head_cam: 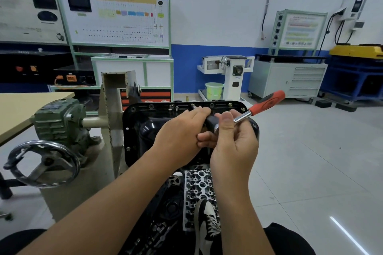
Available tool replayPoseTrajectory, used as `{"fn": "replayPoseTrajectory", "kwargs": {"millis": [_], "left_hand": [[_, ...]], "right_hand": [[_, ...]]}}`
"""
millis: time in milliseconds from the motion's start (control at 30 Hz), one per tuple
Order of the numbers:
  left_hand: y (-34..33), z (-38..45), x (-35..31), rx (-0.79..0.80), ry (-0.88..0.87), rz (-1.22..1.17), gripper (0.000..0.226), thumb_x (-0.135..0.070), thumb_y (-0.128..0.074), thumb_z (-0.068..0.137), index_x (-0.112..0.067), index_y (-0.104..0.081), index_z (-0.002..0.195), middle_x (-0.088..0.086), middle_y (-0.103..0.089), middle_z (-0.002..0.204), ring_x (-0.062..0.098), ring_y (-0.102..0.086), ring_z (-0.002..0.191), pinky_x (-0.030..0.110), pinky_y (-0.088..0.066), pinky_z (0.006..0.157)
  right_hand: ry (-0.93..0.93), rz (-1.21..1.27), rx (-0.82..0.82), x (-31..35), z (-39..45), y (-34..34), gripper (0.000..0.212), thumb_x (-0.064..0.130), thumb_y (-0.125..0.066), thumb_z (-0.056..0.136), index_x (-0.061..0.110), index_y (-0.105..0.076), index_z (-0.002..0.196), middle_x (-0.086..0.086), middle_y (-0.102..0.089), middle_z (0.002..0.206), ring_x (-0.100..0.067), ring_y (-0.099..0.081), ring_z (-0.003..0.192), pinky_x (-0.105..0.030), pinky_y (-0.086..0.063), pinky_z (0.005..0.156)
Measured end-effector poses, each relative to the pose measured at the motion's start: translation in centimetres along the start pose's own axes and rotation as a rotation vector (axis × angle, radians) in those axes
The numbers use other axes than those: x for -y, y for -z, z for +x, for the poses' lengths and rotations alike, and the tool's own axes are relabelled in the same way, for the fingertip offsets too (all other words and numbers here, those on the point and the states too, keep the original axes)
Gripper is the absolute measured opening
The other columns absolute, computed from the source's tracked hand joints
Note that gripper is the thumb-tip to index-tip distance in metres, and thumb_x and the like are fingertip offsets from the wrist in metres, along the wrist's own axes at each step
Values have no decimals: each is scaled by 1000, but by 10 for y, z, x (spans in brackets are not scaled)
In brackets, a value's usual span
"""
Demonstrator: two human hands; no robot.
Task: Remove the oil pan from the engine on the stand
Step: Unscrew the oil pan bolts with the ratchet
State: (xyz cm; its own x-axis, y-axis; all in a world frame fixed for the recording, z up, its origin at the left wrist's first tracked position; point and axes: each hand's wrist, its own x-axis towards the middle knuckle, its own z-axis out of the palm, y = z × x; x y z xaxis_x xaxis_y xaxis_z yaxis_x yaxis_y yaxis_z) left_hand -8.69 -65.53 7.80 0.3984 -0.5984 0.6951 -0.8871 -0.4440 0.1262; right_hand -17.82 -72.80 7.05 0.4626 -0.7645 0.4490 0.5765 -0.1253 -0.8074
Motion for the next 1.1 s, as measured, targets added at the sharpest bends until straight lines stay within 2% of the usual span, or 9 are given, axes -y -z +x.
{"fn": "replayPoseTrajectory", "kwargs": {"millis": [167, 433, 533, 600, 733, 833, 900, 1000, 1100], "left_hand": [[-1, -1, -1, -18, 18, 17, 46, -17, -65, 91, -15, -58, 136, -2, -69, 114, 22, -64, 95, 21, -33, 69], [1, -2, 4, -25, -40, -5, 58, -16, -67, 86, -10, -58, 142, 4, -65, 136, 25, -60, 125, 33, -51, 99], [3, -5, 7, -92, -136, -64, 49, -26, -55, 97, -10, -59, 143, 2, -63, 142, 22, -50, 140, 34, -42, 115], [2, -6, 8, -122, -163, -117, 44, -33, -51, 102, -9, -62, 138, 2, -66, 137, 22, -57, 133, 39, -48, 109], [-1, -4, 5, -148, -182, -89, 37, -32, -44, 105, -11, -69, 124, -3, -68, 128, 24, -65, 114, 44, -57, 83], [0, -4, 2, -155, -185, -60, 35, -27, -45, 103, -15, -70, 124, -6, -69, 122, 24, -64, 107, 43, -57, 76], [0, -5, -1, -184, -167, -53, 31, -18, -52, 100, -16, -70, 124, -5, -70, 118, 23, -65, 107, 42, -57, 75], [-3, -6, -2, -188, -154, -42, 29, -8, -64, 94, -14, -70, 122, -3, -70, 114, 21, -67, 99, 41, -57, 67], [-4, -6, 1, -185, -147, -48, 29, -12, -66, 96, -15, -68, 125, -4, -67, 111, 19, -65, 88, 39, -54, 58]], "right_hand": [[13, 52, 36, 1, -1, -2, 19, 36, -55, 102, 18, -61, 106, 5, -68, 64, -23, -69, 56, -45, -61, 60], [-54, 48, 73, 4, 5, 4, 29, 33, -56, 106, 8, -62, 119, 7, -67, 62, -21, -69, 56, -37, -60, 57], [37, -126, 125, 9, 9, 10, 15, 34, -58, 106, 35, -69, 115, 7, -67, 65, -14, -65, 59, -37, -59, 65], [147, -291, 201, 14, 14, 15, 19, 33, -58, 105, 49, -69, 105, 8, -68, 77, -11, -64, 69, -31, -56, 72], [223, -551, 223, 16, 19, 16, 31, 29, -59, 104, 22, -70, 132, 3, -60, 104, 0, -56, 97, -3, -41, 82], [202, -509, 159, 16, 18, 15, 26, 31, -58, 104, 25, -70, 127, 2, -63, 94, -11, -65, 86, -22, -54, 81], [71, -263, 68, 14, 15, 11, 15, 30, -59, 104, 23, -66, 115, 3, -66, 78, -19, -68, 64, -37, -59, 58], [-24, -36, -108, 11, 7, 6, 18, 32, -63, 103, 16, -55, 101, -1, -65, 65, -20, -64, 46, -33, -54, 43], [147, -203, 33, 7, 5, 5, 19, 33, -62, 103, 20, -61, 117, -2, -65, 74, -21, -66, 54, -34, -57, 49]]}}
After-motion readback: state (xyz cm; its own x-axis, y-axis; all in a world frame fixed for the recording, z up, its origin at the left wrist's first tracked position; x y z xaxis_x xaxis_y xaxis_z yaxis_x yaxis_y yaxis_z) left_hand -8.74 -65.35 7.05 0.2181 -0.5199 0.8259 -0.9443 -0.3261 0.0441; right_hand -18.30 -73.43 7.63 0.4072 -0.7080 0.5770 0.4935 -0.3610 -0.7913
